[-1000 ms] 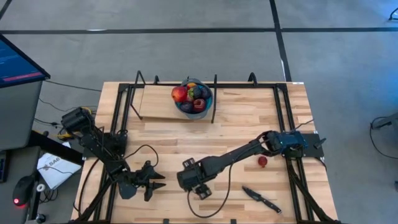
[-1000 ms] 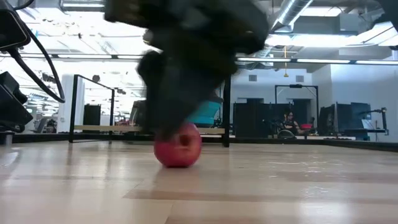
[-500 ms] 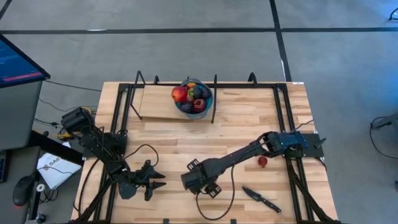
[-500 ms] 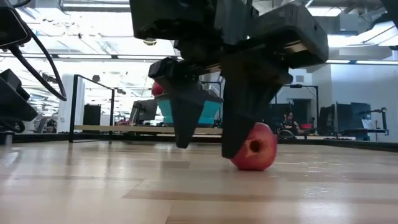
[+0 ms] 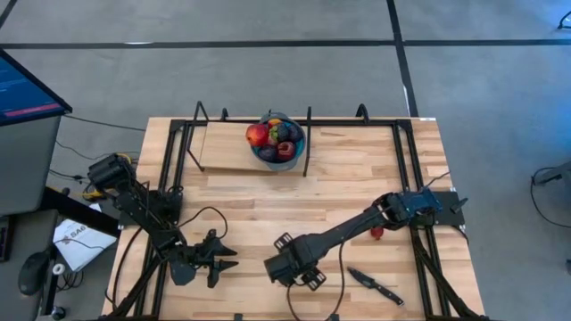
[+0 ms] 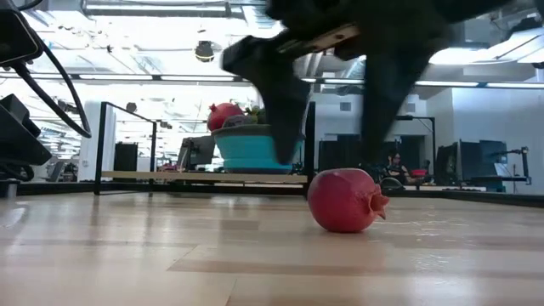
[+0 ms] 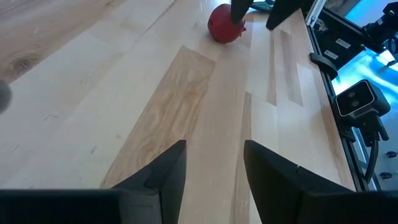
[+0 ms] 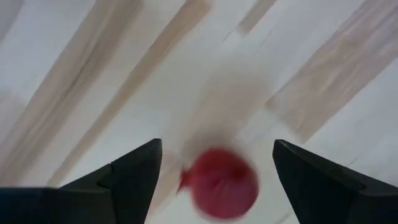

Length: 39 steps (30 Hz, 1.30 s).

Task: Pick & Place Fruit
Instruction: Put the left red pomegranate into the blue strainer bowl on the shelf

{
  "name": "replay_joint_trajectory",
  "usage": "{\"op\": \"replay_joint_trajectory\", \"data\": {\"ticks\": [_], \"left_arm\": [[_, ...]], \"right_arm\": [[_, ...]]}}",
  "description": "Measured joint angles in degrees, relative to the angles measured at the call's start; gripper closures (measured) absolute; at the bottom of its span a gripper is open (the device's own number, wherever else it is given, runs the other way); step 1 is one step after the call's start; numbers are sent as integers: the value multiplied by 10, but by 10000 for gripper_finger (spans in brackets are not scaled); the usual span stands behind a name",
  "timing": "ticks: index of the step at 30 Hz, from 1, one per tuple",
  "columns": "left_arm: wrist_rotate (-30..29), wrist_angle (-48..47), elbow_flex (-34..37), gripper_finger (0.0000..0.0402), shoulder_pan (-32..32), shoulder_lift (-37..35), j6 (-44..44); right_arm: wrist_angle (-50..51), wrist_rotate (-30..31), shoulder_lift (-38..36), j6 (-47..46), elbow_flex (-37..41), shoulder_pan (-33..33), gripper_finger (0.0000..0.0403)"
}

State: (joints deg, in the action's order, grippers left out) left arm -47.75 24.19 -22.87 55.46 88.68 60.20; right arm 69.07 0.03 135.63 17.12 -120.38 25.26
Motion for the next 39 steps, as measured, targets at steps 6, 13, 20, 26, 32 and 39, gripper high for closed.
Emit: {"op": "replay_joint_trajectory", "data": {"ticks": [6, 13, 20, 26, 32, 39], "left_arm": [[-3, 1, 0, 248, 0, 0, -2], [-3, 1, 0, 248, 0, 0, -4], [-3, 3, 0, 248, 0, 0, -4], [-3, 3, 0, 248, 0, 0, -4], [-2, 3, 0, 248, 0, 0, -4], [-2, 3, 0, 248, 0, 0, -4]], "right_arm": [[73, 27, 3, 47, 0, 14, 101], [53, 76, 4, 101, 0, 16, 101], [55, 76, 4, 125, 3, 5, 101], [53, 76, 5, 139, 40, -1, 101], [23, 76, 5, 124, 56, 3, 108], [16, 75, 5, 105, 56, 6, 145]]}}
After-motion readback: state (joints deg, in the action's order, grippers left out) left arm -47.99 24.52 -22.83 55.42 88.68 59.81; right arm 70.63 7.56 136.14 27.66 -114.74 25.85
